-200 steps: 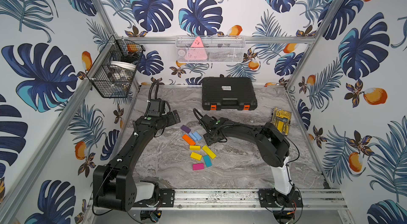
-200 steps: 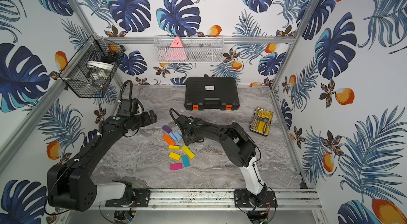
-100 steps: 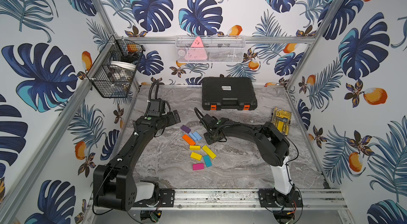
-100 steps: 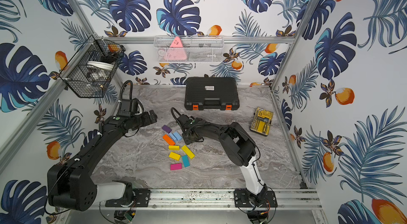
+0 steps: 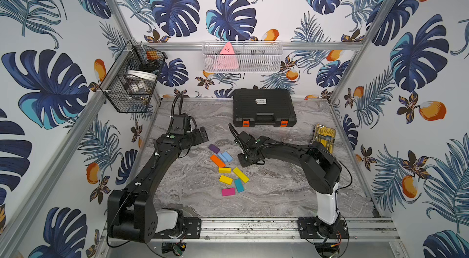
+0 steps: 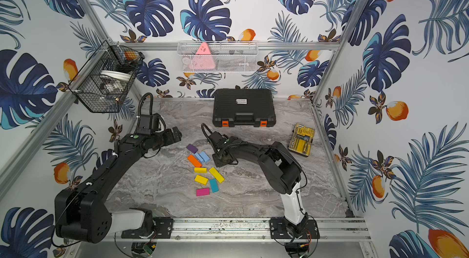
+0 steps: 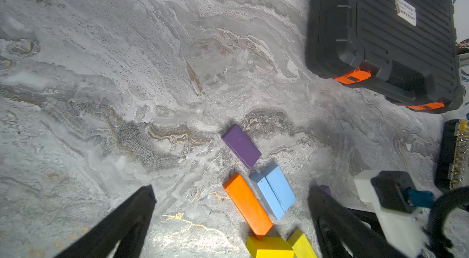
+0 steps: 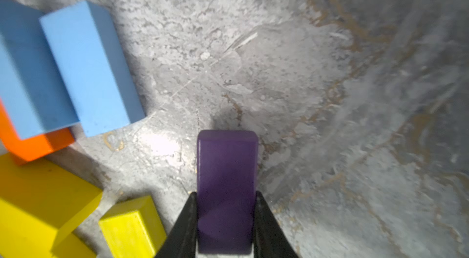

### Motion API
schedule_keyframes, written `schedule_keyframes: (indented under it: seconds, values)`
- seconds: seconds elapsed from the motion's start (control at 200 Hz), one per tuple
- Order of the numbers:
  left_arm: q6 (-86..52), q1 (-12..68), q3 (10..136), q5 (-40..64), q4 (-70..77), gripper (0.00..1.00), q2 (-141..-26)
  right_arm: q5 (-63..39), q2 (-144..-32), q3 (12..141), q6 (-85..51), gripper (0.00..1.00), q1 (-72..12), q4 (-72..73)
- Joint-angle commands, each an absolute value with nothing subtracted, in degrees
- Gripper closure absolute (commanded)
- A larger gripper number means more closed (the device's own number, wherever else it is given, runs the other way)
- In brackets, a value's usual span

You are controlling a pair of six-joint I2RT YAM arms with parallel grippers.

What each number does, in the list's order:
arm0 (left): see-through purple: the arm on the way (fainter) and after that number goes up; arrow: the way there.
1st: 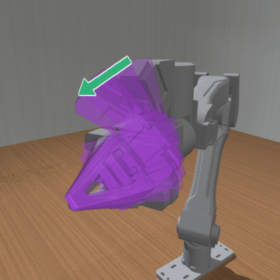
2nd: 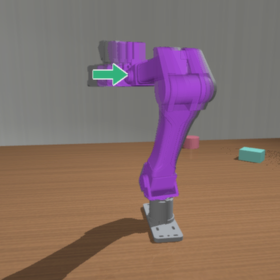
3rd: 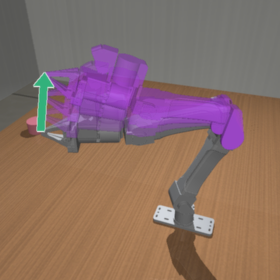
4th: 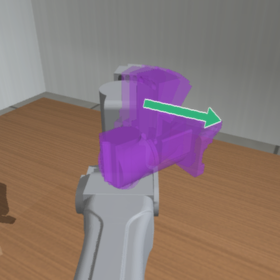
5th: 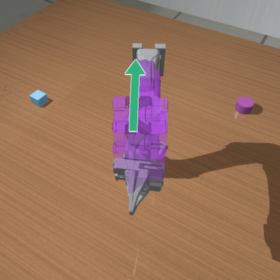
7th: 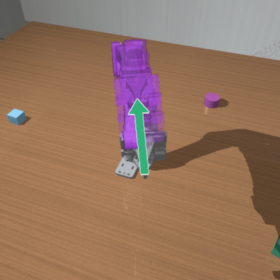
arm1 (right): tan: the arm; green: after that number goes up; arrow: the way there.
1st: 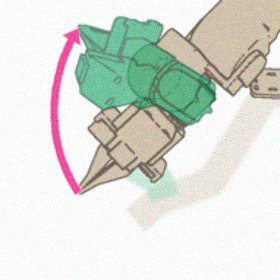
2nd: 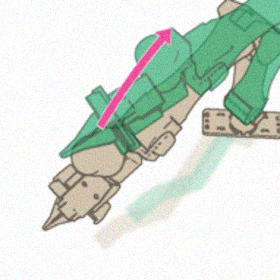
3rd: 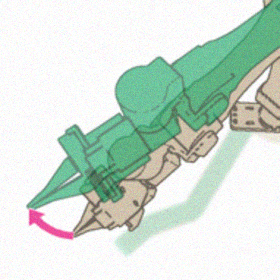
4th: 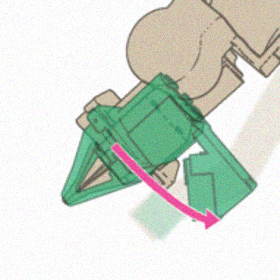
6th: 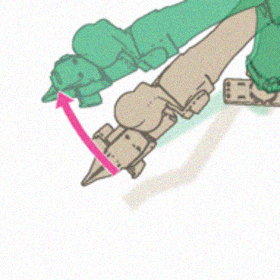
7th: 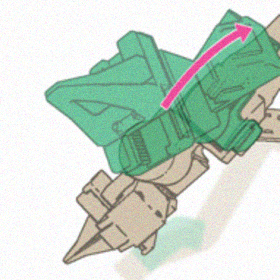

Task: Assemble the letter c with building blocks
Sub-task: Place the building block at the center of the board.

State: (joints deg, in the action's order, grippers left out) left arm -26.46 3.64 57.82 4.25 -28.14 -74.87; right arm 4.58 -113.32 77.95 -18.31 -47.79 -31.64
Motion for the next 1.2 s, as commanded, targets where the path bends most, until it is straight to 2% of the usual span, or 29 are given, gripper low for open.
schedule_keyframes:
  seconds: [0.0,0.51,0.74,0.951,1.011,1.116,1.196]
  values:
    - [-27.1,3.5,57.8,4.7,-27.2,0.01,-74.6,4.7,-111.1,76.5,-20.5,0.79,-46.8,-32.1]
    - [-27.7,5.7,58.5,9.1,-26.5,0.01,-76.4,10.1,-98.8,62.4,-32.5,0.81,-36.4,-32.2]
    - [-27.2,9.8,59.5,7.8,-26.8,0.01,-77.3,12.7,-96.6,59.0,-37.2,0.81,-34.9,-33.0]
    - [-27.4,11.6,59.9,6.9,-27.0,0.01,-78.0,11.2,-96.6,57.2,-38.8,0.77,-34.4,-32.1]
    - [-27.4,11.9,59.8,6.8,-27.0,0.01,-78.0,10.7,-96.6,57.0,-39.0,0.72,-34.4,-31.9]
    - [-27.5,12.2,59.7,6.5,-27.1,0.01,-77.8,9.7,-96.5,56.5,-39.0,0.47,-34.4,-31.6]
    - [-27.5,12.4,59.6,6.4,-27.1,0.01,-77.9,8.8,-96.4,56.1,-39.0,0.36,-34.4,-31.4]
